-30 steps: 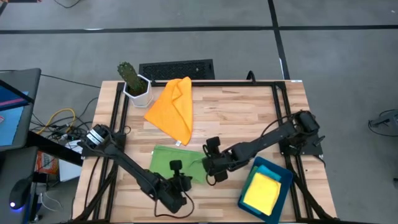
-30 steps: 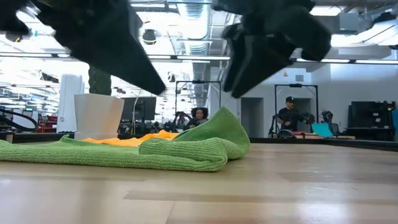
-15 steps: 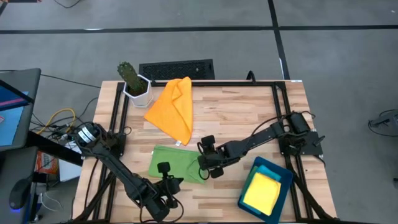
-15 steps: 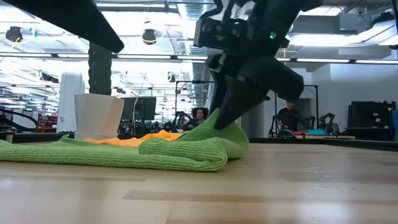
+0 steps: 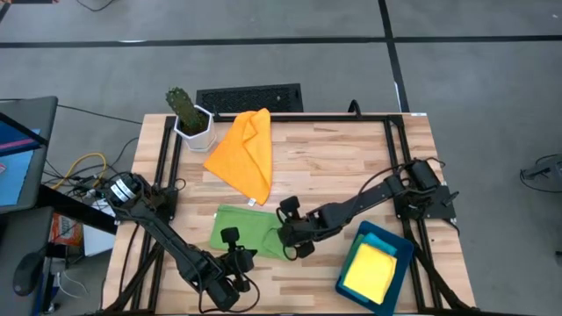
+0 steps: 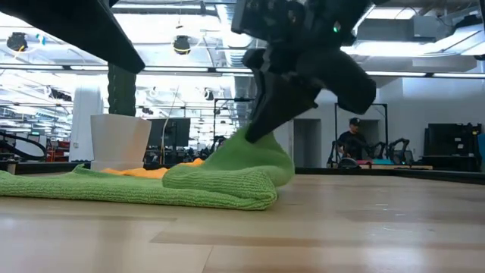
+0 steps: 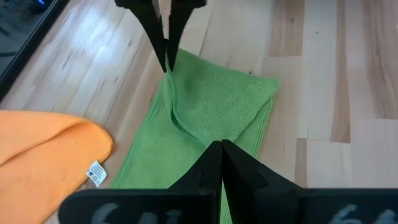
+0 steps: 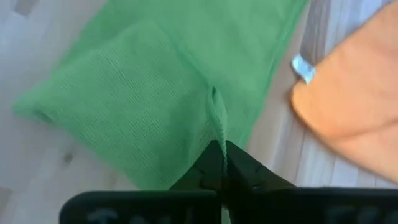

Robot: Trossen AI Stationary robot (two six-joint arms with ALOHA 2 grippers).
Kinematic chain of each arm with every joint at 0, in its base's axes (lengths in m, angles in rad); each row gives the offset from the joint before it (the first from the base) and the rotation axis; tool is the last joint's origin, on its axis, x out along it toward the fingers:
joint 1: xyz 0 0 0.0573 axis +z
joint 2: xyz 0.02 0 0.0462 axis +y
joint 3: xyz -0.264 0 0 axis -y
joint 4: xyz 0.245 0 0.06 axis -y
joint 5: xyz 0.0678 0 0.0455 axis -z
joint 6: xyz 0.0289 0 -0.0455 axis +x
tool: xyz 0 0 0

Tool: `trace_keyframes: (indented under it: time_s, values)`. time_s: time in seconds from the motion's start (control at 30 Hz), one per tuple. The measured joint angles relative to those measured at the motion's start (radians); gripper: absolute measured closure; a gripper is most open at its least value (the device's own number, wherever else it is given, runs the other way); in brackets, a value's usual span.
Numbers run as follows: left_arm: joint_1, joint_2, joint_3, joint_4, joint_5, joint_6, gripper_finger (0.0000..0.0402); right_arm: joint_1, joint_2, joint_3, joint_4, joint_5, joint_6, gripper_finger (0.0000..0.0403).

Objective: Fold microfiber towels
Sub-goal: Fold the green microfiber towel

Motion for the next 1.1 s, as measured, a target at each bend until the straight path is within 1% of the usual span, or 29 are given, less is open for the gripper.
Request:
trace_keyframes:
  time_s: [0.07,0.13,0.23,0.33,0.43,0.63,0.73,0.87,1.03,1.1]
  values:
    - [0.0,0.0,0.0,0.0,0.002,0.0,0.04,0.008,0.0,0.01,0.004,0.0,-0.01,0.0378]
    - [0.0,0.0,0.0,0.0,0.003,0.0,0.04,0.013,0.0,0.022,0.014,0.002,-0.033,0.0387]
    - [0.0,0.0,0.0,0.0,0.012,0.0,0.04,0.014,0.0,0.04,0.03,0.024,-0.071,0.0394]
    - [0.0,0.0,0.0,-0.001,0.02,0.0,0.04,0.014,0.0,0.061,0.029,0.048,-0.093,0.0385]
    - [0.0,0.0,0.0,0.0,0.027,-0.006,0.04,0.014,-0.001,0.071,0.04,0.05,-0.117,0.0375]
    - [-0.002,0.001,0.0,0.0,0.028,-0.011,0.04,0.012,-0.001,0.071,0.079,0.035,-0.163,0.0386]
    - [-0.001,0.001,0.0,0.0,0.025,-0.013,0.04,0.002,-0.001,0.071,0.115,0.025,-0.188,0.0381]
    - [-0.001,0.001,0.0,0.007,0.022,-0.013,0.04,-0.027,0.008,0.071,0.138,-0.01,-0.188,0.0363]
    - [-0.001,0.001,-0.001,0.028,0.017,-0.014,0.04,-0.063,0.008,0.058,0.144,-0.108,-0.15,0.0359]
    - [0.001,0.001,-0.004,0.054,-0.001,-0.014,0.04,-0.072,0.008,0.053,0.147,-0.156,-0.143,0.0358]
